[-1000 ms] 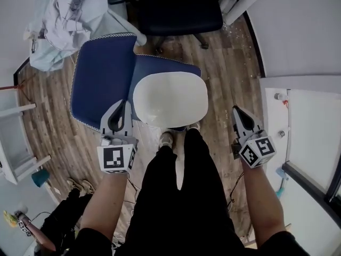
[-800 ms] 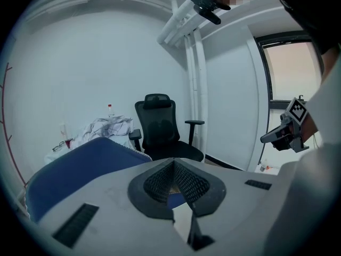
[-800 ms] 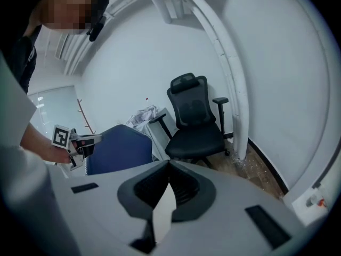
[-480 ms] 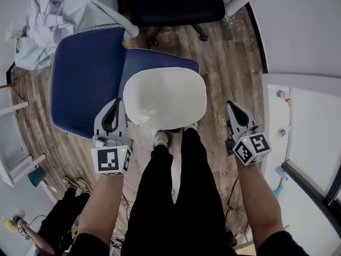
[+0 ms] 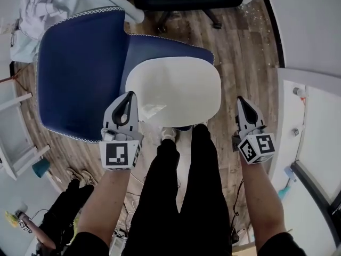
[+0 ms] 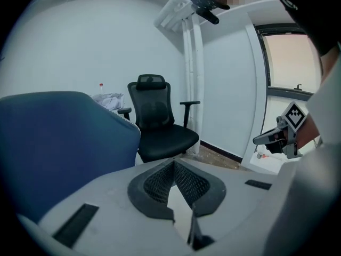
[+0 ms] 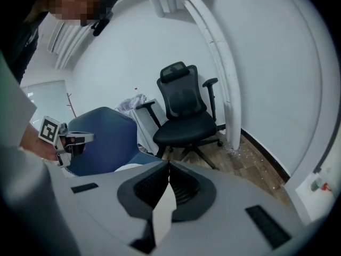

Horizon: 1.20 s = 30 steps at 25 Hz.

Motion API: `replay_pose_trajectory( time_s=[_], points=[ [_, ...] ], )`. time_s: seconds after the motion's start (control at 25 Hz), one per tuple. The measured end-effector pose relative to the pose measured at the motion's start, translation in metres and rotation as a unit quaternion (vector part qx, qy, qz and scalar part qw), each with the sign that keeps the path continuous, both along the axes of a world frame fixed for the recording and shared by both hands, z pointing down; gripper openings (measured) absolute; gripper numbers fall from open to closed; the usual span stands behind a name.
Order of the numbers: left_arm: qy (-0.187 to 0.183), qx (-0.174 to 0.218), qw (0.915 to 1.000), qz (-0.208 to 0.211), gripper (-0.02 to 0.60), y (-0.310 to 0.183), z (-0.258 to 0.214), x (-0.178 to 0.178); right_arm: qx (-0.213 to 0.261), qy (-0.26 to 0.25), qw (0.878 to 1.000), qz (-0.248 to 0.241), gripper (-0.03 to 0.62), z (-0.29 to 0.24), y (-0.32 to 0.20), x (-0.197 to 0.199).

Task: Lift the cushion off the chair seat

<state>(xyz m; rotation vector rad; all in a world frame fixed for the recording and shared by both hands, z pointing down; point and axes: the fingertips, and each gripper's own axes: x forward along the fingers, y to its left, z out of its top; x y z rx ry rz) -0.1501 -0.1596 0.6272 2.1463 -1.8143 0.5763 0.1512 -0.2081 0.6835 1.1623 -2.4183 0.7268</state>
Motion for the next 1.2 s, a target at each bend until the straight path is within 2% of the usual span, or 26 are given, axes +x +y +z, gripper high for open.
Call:
replay_pose_trajectory(
  time_s=[0.36,1.2],
  points=[
    [-0.003,-0.016,0.9998,-0.007,0.005,0.005,0.043,-0.003,-0.025,0.009,1.0,-0.007,0.012,0.064,0.005,0.002],
    [-0.007,-0.043,0.9991,0.0,0.005,0.013,0.096,0.005,-0.069,0.004,0.998,-0.007,0.014,0.163,0.022,-0.004]
  ],
)
